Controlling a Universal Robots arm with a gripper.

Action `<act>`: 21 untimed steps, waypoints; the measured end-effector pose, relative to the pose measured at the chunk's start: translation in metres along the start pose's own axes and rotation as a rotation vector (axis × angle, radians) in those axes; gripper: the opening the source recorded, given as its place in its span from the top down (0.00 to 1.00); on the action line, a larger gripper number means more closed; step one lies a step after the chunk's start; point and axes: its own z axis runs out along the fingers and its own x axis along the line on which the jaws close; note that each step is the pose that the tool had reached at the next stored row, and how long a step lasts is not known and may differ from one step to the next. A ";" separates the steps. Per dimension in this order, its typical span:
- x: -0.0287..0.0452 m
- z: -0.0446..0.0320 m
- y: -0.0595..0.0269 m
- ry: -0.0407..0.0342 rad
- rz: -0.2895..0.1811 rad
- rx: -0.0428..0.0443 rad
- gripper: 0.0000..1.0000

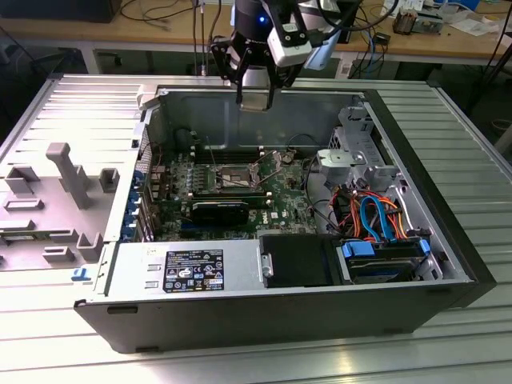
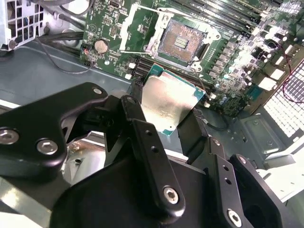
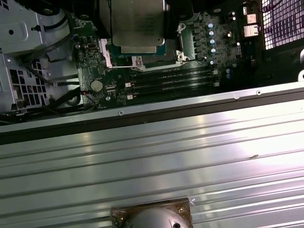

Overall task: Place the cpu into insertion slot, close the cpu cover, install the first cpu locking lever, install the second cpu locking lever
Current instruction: 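Place the cpu into insertion slot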

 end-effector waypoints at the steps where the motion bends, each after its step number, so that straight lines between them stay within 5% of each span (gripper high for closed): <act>1: 0.0000 0.0001 -0.0001 -0.0006 0.007 0.0001 0.46; 21: -0.0002 0.0022 -0.0009 -0.0112 0.133 -0.0022 0.46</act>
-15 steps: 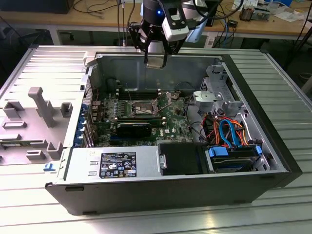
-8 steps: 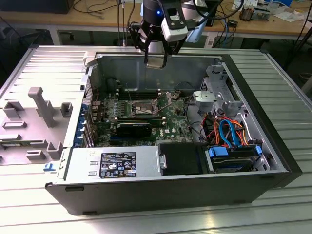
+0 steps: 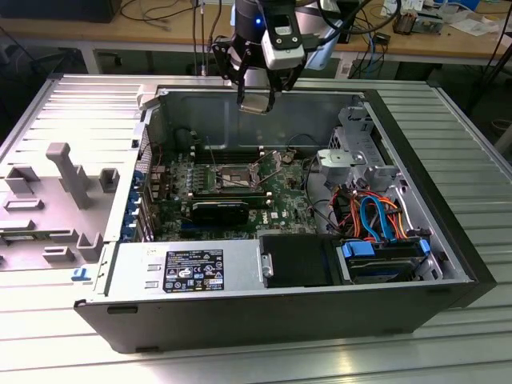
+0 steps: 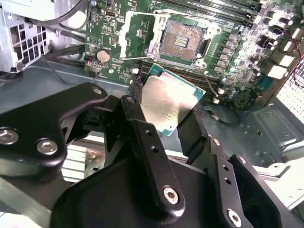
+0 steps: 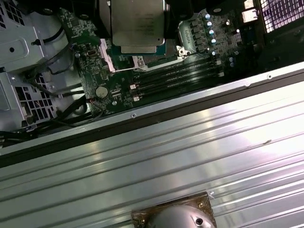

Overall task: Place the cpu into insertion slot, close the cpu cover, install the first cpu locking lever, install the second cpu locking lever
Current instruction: 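Place the cpu into insertion slot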

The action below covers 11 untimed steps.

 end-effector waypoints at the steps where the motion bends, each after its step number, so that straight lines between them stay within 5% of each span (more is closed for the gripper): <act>1: 0.0000 0.0001 0.0000 -0.0006 0.006 -0.0002 0.46; 11: 0.0000 0.0006 -0.0001 -0.0041 0.050 -0.0009 0.46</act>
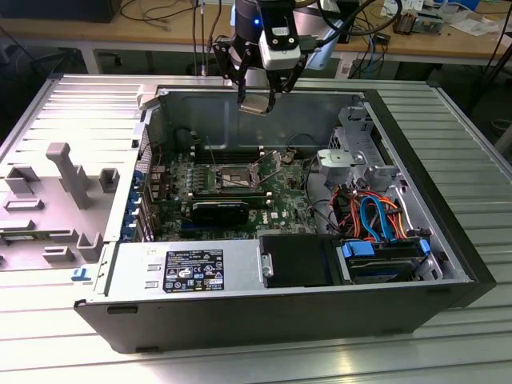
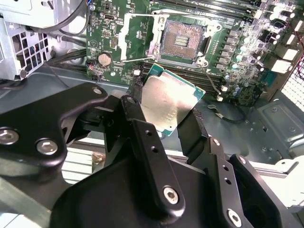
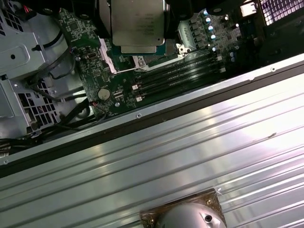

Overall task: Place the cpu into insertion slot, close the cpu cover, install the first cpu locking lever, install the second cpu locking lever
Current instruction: 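Place the cpu into insertion slot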

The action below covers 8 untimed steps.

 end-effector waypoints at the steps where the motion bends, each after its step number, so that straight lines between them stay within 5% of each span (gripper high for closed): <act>1: 0.0000 0.0000 0.0000 0.0000 0.000 -0.0001 0.46; 8: 0.0000 0.0000 0.0000 -0.0007 0.008 -0.0002 0.46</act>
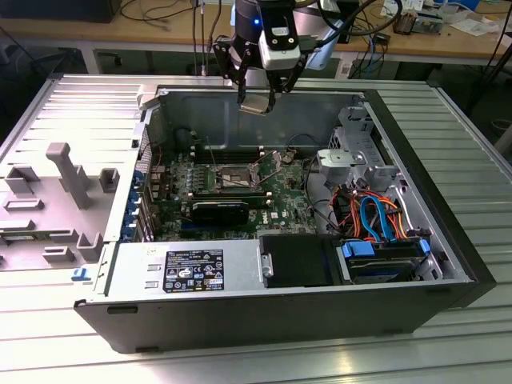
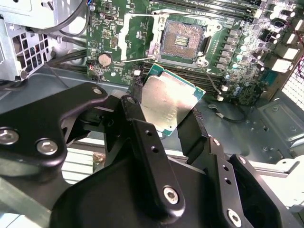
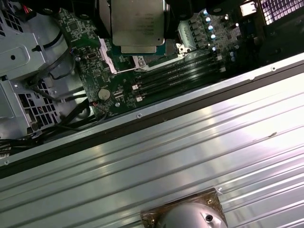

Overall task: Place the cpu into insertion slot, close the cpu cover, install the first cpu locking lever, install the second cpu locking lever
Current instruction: 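Place the cpu into insertion slot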

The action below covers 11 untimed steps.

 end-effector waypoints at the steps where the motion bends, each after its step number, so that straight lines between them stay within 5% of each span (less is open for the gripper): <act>1: 0.0000 0.0000 0.0000 -0.0005 0.006 -0.0001 0.46; 11: 0.0000 0.0004 0.0000 -0.0088 0.104 -0.0020 0.46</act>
